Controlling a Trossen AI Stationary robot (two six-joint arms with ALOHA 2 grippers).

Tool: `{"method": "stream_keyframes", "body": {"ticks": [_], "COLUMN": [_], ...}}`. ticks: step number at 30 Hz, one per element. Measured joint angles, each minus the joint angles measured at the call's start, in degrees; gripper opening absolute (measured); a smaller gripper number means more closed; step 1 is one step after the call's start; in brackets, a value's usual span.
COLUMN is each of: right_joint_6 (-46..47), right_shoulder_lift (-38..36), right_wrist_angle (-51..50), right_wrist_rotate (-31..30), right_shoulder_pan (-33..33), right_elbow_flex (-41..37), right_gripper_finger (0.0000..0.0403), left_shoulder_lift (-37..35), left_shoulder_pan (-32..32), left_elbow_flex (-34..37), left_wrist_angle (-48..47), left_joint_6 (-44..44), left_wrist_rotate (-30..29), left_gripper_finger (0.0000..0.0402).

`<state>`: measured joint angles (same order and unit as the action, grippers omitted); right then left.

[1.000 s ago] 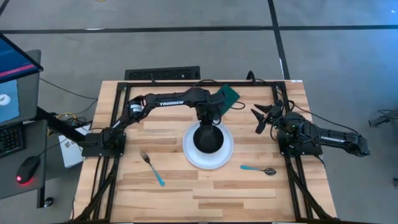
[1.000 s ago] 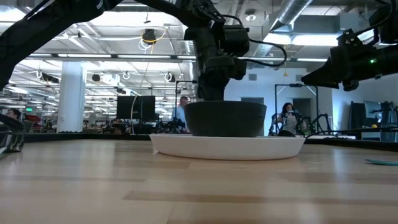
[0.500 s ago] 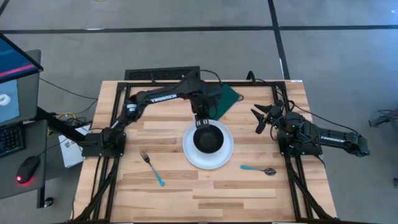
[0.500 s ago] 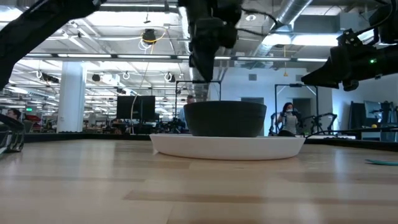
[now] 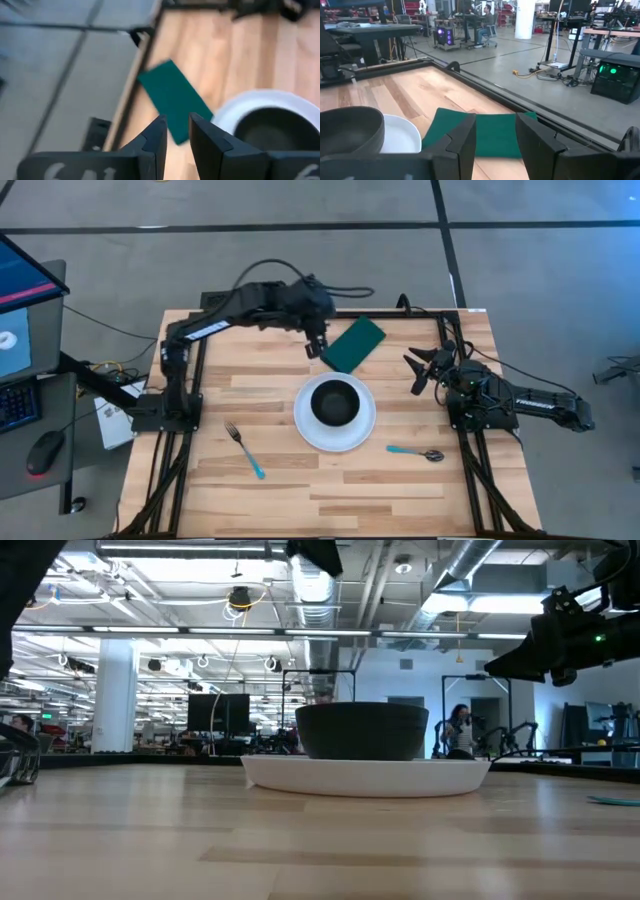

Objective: Set table place
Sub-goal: Put the black bowl on the white plate

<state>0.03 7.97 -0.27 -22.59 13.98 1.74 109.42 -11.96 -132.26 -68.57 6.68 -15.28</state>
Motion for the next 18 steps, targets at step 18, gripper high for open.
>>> {"method": "stream_keyframes", "body": {"ticks": [18], "right_joint_6": [6.01], "right_shoulder_lift": [0.0], "right_wrist_angle": [-0.04], "right_wrist_rotate": [0.09], "right_shoulder_pan": [0.0], "right_elbow_flex": [0.0], "right_gripper_finger": [0.0159], "left_shoulder_lift": [-35.71], "left_shoulder_pan": [8.76], "left_elbow_flex": [50.44], "left_wrist_angle": [27.21], "left_joint_6": [-10.42], "left_wrist_rotate": [-21.06], "left_gripper_finger": [0.0071]}}
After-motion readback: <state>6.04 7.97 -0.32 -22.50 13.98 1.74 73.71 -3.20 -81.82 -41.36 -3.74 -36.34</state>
